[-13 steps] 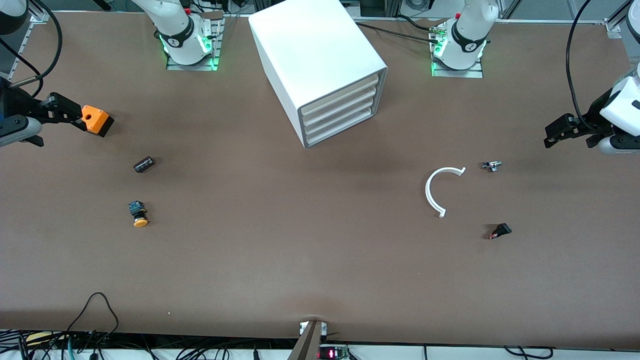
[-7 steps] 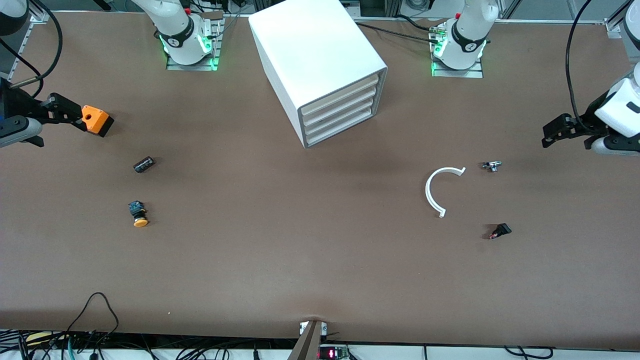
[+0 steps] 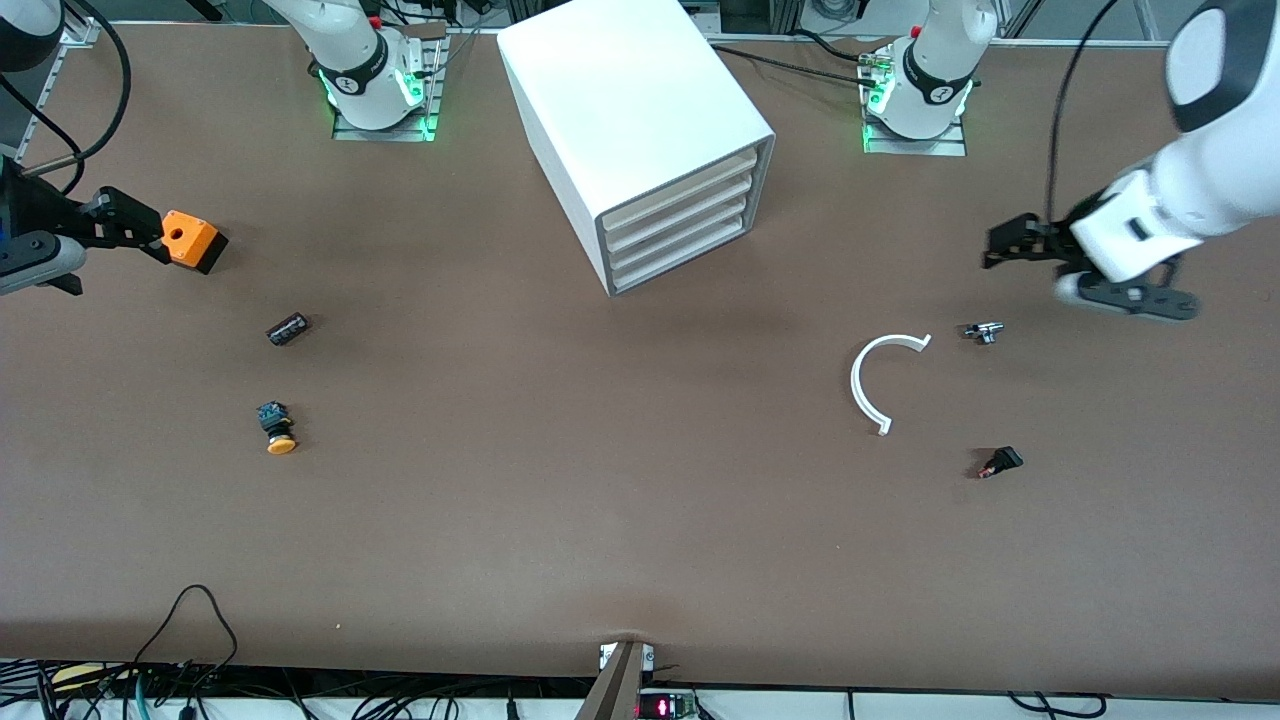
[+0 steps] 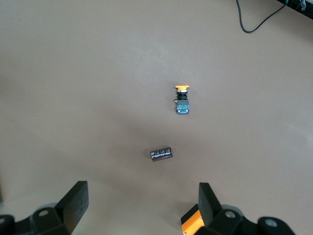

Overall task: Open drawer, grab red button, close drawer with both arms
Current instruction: 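Reach the left gripper to the handle of the white cabinet drawer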

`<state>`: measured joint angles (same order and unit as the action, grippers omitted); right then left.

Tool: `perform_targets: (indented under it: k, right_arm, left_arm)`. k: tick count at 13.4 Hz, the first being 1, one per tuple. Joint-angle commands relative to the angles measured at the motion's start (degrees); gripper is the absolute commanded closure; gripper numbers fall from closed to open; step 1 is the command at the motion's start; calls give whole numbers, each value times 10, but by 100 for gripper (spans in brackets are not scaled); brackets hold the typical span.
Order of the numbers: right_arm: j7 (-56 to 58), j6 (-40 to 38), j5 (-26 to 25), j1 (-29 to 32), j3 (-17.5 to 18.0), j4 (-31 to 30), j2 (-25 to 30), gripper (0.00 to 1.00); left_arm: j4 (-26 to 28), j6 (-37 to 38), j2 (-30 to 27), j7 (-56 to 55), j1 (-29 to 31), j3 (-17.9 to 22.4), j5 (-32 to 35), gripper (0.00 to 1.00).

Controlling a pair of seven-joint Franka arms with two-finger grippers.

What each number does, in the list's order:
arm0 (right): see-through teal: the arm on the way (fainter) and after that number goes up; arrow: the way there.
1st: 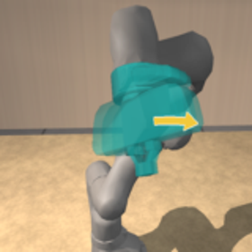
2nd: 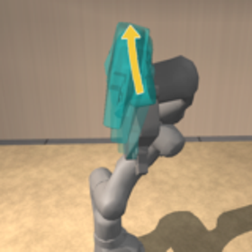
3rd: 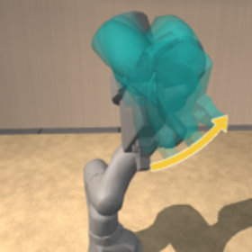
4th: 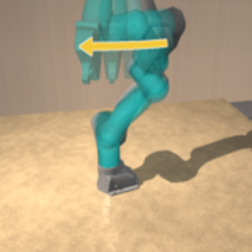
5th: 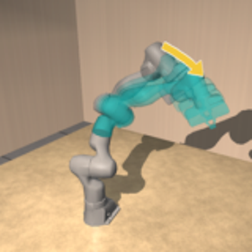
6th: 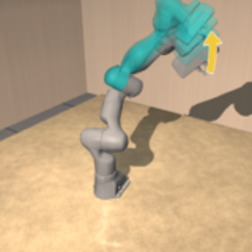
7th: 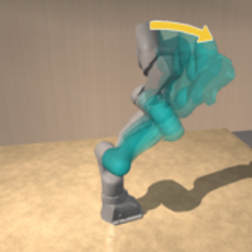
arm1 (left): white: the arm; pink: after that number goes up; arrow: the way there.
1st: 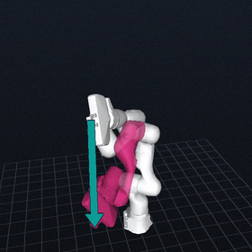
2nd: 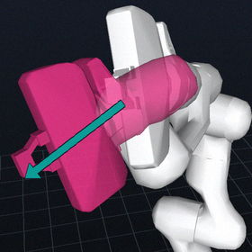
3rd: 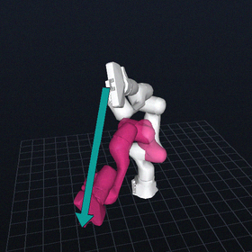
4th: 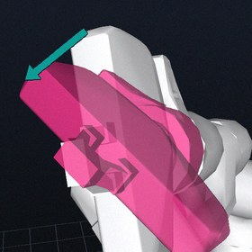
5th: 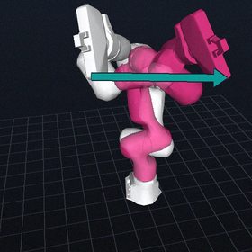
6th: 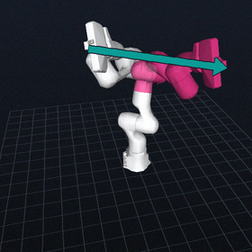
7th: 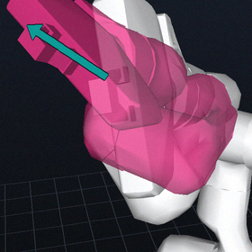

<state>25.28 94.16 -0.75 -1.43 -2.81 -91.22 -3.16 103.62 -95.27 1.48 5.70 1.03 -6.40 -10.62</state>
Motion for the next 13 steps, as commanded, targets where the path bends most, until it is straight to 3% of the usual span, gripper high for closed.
perform_targets:
  k: [1,6,9,13]
  right_arm:
    - [2,-2,-8,1,3,8,-1,0]
    - [2,-4,-8,1,3,8,-1,0]
    - [2,-5,-8,1,3,8,-1,0]
    - [1,-6,-9,1,3,8,-1,0]
  left_arm:
    - [3,22,26,12,3,-7,-69,0]
    - [4,41,90,89,3,-40,-177,3]
    - [8,42,143,225,5,-55,-228,5]
    - [34,38,211,328,3,-62,-321,6]
